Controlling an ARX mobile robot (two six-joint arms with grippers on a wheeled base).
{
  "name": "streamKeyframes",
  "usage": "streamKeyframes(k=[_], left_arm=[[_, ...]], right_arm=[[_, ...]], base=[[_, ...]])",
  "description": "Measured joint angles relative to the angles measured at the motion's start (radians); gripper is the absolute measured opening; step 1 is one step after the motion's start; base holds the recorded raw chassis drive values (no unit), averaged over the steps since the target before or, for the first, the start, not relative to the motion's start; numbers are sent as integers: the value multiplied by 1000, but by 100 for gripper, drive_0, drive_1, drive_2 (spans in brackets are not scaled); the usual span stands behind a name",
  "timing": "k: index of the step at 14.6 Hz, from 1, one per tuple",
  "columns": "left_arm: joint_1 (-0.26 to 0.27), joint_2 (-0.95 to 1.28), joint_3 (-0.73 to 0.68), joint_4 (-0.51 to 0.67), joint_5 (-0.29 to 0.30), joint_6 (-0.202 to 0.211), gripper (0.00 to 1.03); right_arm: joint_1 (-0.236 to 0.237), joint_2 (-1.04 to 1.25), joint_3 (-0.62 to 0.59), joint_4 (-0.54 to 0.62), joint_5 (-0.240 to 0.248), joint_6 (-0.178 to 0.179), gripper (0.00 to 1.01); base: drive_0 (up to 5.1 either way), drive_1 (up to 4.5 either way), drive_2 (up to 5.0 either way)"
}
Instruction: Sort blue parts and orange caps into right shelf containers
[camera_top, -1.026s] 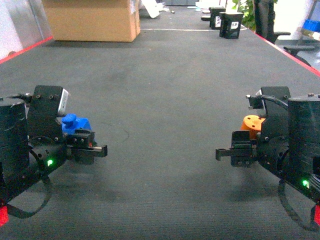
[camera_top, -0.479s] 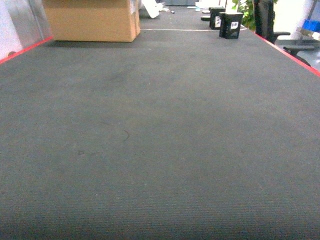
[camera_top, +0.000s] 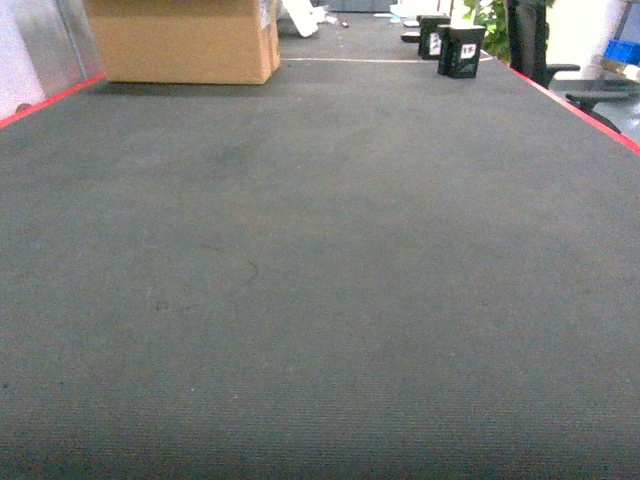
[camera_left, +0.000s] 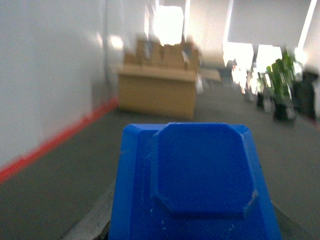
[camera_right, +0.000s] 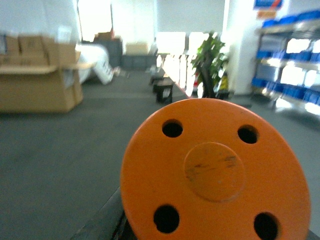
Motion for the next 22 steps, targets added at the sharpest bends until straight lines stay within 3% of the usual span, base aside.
streamKeyframes(k=[1,2,4,13,16,18,22], left_arm=[[78,-53,20,-193,154,1,43],[129,-89,13,-288,212,0,43],[127,-129,-26,-306,249,1,43],[127,-295,-145,-356,246,1,43],[127,-335,-161,-383,245,1,43],[127,-512,-188,-549,246,0,43],[127,-510,-188,-526,246,1,43]], right_arm=[[-94,-30,11,-138,-155,1,45],[-132,-52,-8,-176,-196,4,45],[-122,-93,-58,-167,-237,6,45],[-124,-247,-189,-195,-234,8,45],[-124,-409,-209,-338,-235,8,45],[-124,-438,-235,-336,-232,8,45],[-124,-440,-234,-334,-235,9,45]], base=[[0,0,0],[0,0,0],[0,0,0],[0,0,0],[0,0,0],[0,0,0],[0,0,0]])
